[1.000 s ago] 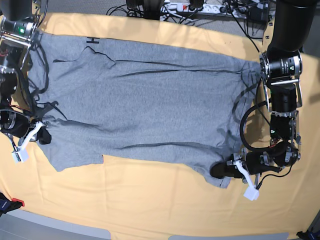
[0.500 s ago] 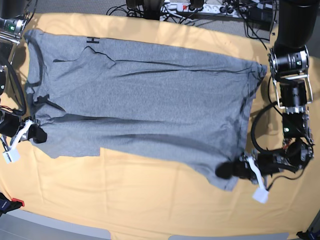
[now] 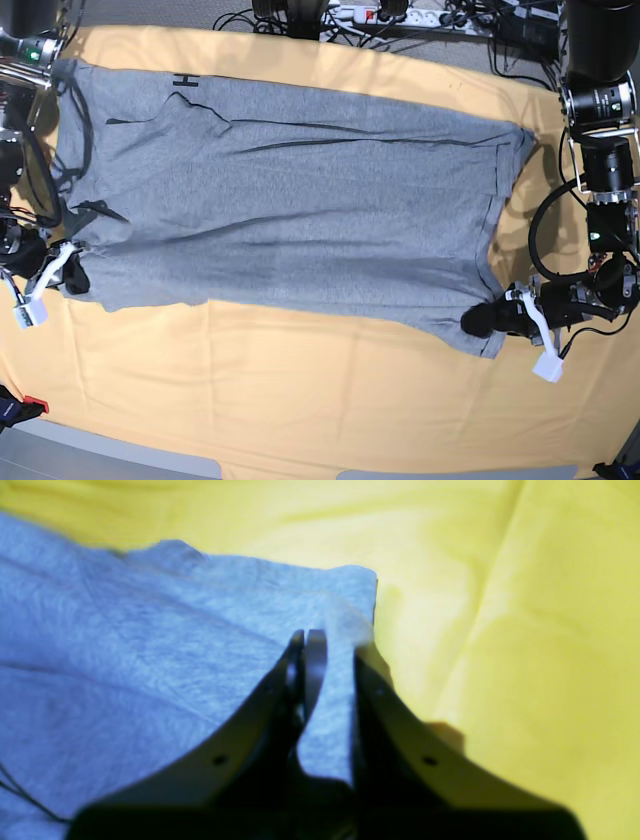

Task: Layout the t-shirt on the table in an organized manner, then fold the t-shirt properly
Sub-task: 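Lift the hem edge with both grippers and fold it toward the collar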

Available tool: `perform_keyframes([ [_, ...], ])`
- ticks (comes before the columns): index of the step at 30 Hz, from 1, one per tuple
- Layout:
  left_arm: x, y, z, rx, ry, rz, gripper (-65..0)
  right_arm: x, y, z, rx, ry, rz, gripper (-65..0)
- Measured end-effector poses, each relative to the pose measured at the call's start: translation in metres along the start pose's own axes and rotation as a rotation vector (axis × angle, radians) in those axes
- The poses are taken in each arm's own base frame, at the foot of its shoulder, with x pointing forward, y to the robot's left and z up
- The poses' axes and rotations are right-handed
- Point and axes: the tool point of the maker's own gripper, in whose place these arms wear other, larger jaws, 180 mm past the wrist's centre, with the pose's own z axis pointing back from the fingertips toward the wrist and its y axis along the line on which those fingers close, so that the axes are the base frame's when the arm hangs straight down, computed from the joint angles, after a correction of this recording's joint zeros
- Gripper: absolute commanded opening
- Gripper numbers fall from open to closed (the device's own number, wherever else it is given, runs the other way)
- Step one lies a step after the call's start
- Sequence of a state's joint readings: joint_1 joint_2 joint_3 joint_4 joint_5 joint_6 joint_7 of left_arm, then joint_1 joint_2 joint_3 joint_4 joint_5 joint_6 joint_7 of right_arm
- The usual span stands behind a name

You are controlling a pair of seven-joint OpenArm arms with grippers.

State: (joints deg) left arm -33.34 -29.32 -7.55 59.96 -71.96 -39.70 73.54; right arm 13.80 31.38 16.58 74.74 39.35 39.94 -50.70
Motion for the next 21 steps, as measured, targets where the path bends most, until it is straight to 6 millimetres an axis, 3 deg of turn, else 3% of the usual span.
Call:
perform_keyframes([
  [7, 0.002, -0.001, 0.002, -0.007, -0.011, 0.003, -65.0, 0.005, 0.013, -0.010, 0.023, -0.020, 0.034, -65.0],
  [16, 0.008, -0.030, 0.005, -0.120, 0.005, -0.034, -65.0, 0.018, 0.023, -0.023, 0.030, 0.021, 0.137, -65.0],
  [21, 0.012, -0.035, 0.006, -0.137, -0.009, -0.041, -65.0, 0.006, 0.034, -0.021, 0.092, 0.082, 0.087, -65.0],
])
